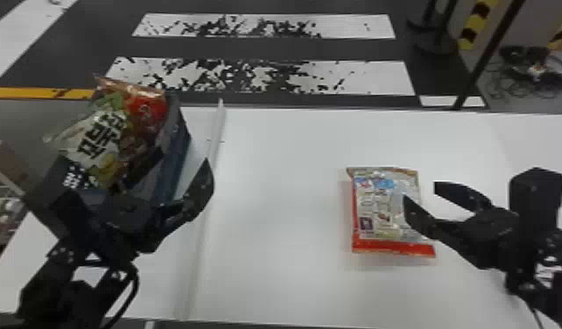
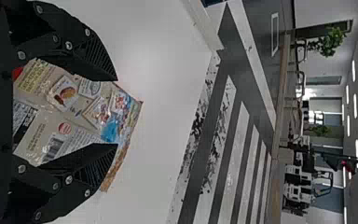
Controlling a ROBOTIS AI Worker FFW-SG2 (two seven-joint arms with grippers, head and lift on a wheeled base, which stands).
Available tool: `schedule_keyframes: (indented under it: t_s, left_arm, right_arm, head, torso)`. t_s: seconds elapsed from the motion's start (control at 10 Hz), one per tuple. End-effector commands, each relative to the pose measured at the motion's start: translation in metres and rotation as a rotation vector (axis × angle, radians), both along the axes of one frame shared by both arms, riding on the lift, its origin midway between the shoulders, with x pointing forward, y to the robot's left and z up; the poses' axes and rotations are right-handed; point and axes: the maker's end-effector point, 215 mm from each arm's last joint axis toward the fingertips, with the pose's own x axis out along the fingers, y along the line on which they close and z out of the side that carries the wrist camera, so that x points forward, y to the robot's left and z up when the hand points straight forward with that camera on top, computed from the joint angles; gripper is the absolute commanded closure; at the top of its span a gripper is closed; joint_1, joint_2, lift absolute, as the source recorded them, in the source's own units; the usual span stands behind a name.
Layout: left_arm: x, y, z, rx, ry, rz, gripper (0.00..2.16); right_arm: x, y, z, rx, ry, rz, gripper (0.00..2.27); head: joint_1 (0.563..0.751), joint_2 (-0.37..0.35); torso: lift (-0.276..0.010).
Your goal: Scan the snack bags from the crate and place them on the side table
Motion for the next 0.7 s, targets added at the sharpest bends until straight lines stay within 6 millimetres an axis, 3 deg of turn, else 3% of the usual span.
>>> schedule_keyframes:
  t_s: [0.0,0.3,0.6]
  left_arm:
    - [0.0,-0.008,-0.001,-0.008,0.009,0.0,0.08]
    - [-0.005,-0.012,0.0,-0.009,0.023,0.018,0.08]
    - [-0.009,-0.011,-0.004,-0.008,0.037,0.018,0.08]
  right_arm:
    - [-0.006,-0.045,-0.001,-0.015,0.009,-0.08,0.05]
    - [-0.03,-0.119,-0.021,-0.064,0.084,-0.21,0.05]
    - [-0.053,-0.155,-0.053,-0.074,0.159,-0.256,0.05]
  head:
    - [0.695,-0.015]
    - [0.695,-0.139]
    - [0.695,-0.251]
  torso:
    - [-0.094]
    - [-0.094]
    - [-0.094]
